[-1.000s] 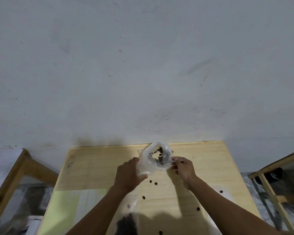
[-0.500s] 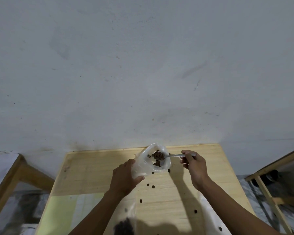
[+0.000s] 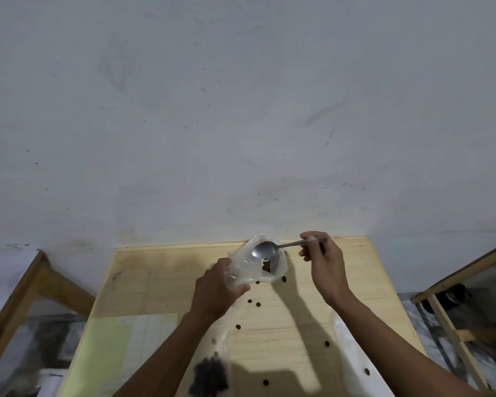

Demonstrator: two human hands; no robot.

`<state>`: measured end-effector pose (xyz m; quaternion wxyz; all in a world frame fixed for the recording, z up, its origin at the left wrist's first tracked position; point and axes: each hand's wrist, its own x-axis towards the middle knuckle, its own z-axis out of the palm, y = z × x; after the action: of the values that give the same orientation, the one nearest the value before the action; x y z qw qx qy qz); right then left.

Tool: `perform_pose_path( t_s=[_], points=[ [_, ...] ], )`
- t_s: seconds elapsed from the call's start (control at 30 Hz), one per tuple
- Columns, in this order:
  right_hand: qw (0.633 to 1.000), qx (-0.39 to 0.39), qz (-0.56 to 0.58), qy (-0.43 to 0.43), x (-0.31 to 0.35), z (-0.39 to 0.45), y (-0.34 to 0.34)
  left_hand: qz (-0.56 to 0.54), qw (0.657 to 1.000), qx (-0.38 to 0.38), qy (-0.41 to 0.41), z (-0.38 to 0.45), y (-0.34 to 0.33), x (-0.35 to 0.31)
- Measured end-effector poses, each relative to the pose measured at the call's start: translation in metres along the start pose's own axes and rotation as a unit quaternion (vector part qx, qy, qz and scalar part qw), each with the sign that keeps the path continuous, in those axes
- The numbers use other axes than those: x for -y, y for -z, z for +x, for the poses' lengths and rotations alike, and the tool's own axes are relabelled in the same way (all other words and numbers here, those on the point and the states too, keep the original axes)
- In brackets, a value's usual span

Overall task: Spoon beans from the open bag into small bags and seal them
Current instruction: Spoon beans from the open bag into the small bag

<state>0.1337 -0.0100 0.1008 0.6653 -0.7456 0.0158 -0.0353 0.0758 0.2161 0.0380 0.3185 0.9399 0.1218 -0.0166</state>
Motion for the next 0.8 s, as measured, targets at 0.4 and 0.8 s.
perform_pose_path(
  t_s=[0.4, 0.8],
  points=[
    [0.967, -0.011, -0.027, -0.254, -0.096, -0.029, 0.022, -0.135, 0.989, -0.009, 0.062, -0.026, 0.016, 0.024],
    [0.927, 0.006, -0.020, -0.374, -0.107, -0.020, 0.032, -0.153, 0.987, -0.038, 0.032, -0.013, 0.026, -0.008]
  ],
)
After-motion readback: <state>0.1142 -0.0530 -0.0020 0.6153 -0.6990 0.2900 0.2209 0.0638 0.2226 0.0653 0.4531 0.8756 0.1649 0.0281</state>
